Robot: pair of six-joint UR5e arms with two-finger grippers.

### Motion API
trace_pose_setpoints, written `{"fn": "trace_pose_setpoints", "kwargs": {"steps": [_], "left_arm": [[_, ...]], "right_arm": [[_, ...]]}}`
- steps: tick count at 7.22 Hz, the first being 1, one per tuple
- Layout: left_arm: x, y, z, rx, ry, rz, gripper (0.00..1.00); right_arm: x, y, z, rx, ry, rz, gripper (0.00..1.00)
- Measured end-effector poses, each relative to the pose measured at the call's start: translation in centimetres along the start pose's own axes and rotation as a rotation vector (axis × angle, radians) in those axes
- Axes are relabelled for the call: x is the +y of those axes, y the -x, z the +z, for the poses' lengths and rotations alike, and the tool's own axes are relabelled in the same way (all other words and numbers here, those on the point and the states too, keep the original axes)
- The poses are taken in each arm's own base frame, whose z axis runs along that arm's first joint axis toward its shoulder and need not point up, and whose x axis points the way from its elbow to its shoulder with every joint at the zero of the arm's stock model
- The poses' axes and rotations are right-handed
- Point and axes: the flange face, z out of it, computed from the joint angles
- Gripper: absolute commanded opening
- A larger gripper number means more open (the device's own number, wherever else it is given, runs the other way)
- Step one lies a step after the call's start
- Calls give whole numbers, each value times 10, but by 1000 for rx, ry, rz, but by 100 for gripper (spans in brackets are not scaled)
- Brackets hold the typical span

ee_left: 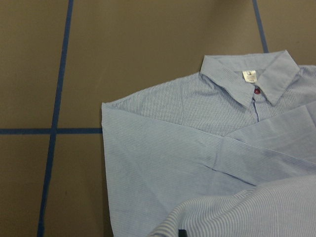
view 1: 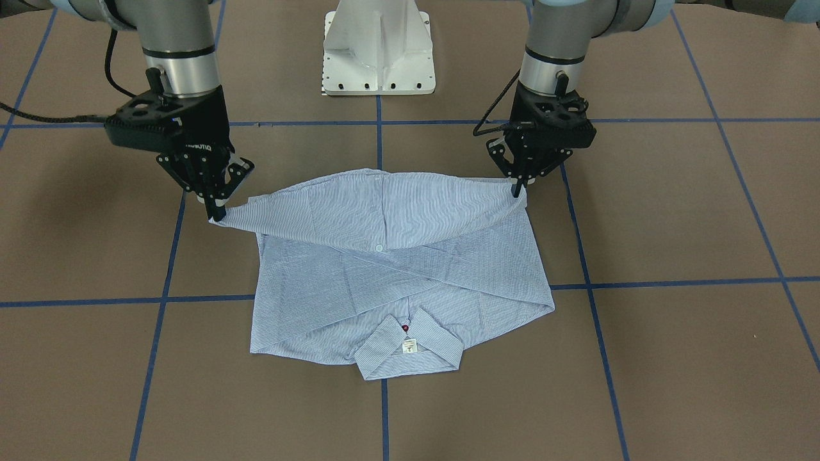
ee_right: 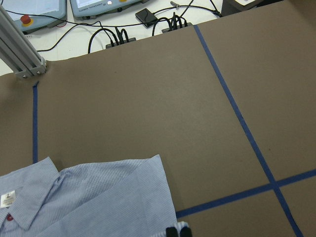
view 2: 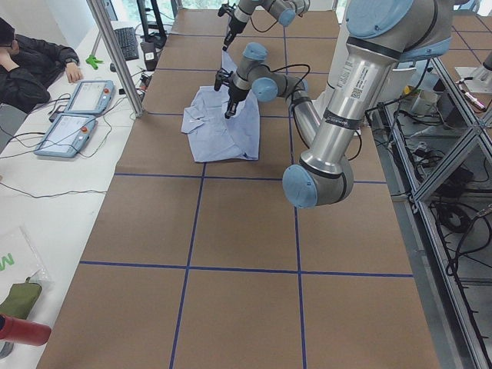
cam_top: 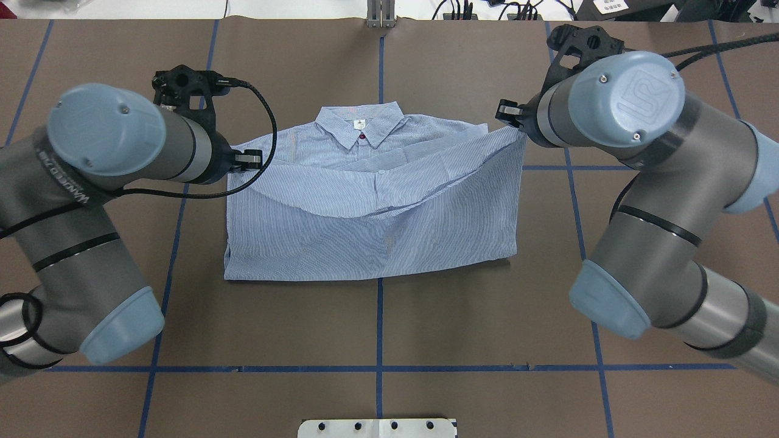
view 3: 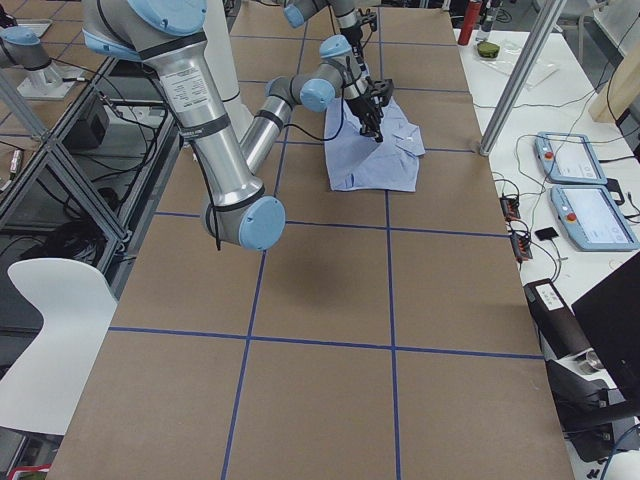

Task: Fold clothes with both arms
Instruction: 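Lift both hem corners and carry them over the shirt toward the collar, then lay the hem at the collar, open both grippers and draw back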

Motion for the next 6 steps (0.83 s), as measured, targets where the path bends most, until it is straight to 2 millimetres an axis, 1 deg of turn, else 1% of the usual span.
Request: {"fn": "trace_pose_setpoints", "kwargs": {"steps": [1,2,3,4,5,6], "left_arm": [[-10,3,29,5,-13,3,0],[-25,13,49,5,-34,27,0],[-46,29,59,-7,-58,67,0],[-63,40,69,-29,-66,101,0],[-73,46,89,-44,-67,129,0],[-79,54,113,-40,-73,146,0]], "right_arm": [[-14,16,28,4,-5,0,0],[-22,31,55,7,-6,1,0],[-25,42,80,-3,-9,1,0],[-26,46,100,-13,-10,0,0],[-26,45,119,-19,-10,-2,0],[-25,42,136,-19,-9,-4,0]]}}
